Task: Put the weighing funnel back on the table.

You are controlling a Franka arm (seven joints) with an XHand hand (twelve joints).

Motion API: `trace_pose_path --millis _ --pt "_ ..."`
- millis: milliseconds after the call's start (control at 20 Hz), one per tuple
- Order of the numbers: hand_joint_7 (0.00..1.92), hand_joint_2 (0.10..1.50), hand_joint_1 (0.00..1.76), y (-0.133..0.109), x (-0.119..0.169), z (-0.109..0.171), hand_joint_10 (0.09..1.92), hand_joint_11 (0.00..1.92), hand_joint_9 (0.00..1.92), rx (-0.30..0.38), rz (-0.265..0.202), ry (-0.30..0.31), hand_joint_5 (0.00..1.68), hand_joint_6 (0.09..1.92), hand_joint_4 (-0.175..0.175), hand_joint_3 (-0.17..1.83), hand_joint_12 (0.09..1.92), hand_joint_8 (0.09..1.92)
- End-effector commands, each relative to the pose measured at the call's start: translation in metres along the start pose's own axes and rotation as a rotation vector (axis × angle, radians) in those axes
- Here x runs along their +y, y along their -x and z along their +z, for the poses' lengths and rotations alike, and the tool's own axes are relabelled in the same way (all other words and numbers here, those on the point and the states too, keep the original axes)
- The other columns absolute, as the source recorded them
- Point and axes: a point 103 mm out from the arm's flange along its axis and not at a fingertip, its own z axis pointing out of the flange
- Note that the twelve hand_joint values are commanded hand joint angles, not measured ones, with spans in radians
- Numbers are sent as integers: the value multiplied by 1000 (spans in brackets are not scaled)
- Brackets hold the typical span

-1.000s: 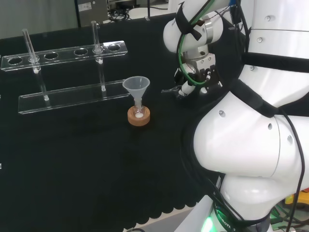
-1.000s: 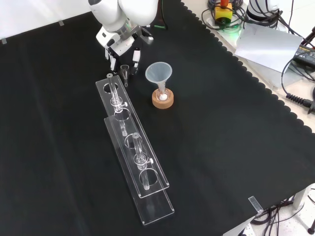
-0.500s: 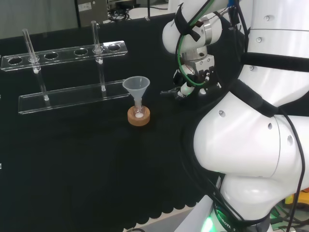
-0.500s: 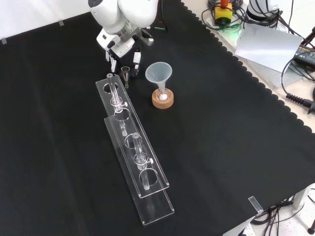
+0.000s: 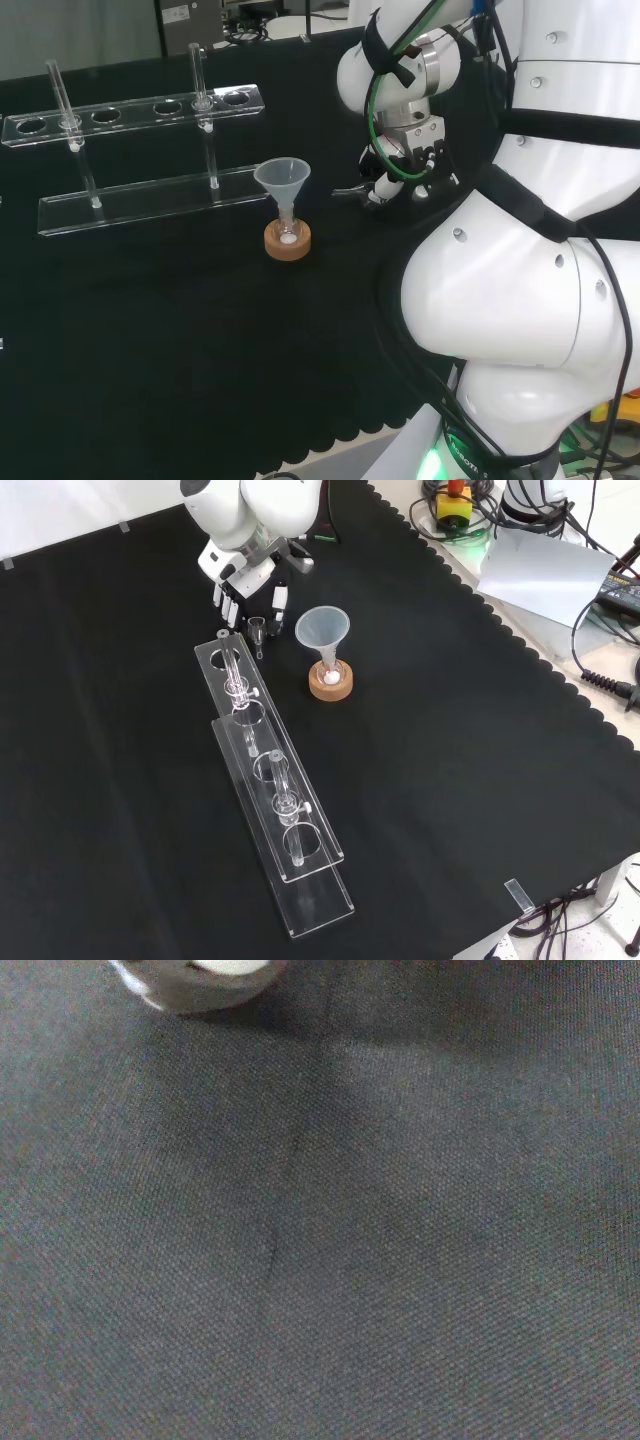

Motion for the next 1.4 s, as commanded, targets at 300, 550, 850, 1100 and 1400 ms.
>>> trace_pose_path --millis 300,550,850,1100,1400 --pt "493 1017 838 -4 -4 -4 87 515 990 -66 -9 -22 368 391 -33 -54 1213 682" --pt "469 1043 831 -4 -10 -13 87 487 970 -80 -7 1 380 265 -36 -129 1232 678" --pt "413 1052 814 -1 -29 -42 87 404 885 -93 15 63 367 157 -39 -175 1266 670" --pt "387 1046 802 1 -53 -67 87 319 808 -124 39 100 376 125 -36 -175 1293 663" --pt "411 1046 800 0 -84 -94 87 311 808 -137 62 140 406 129 -31 -175 1300 669"
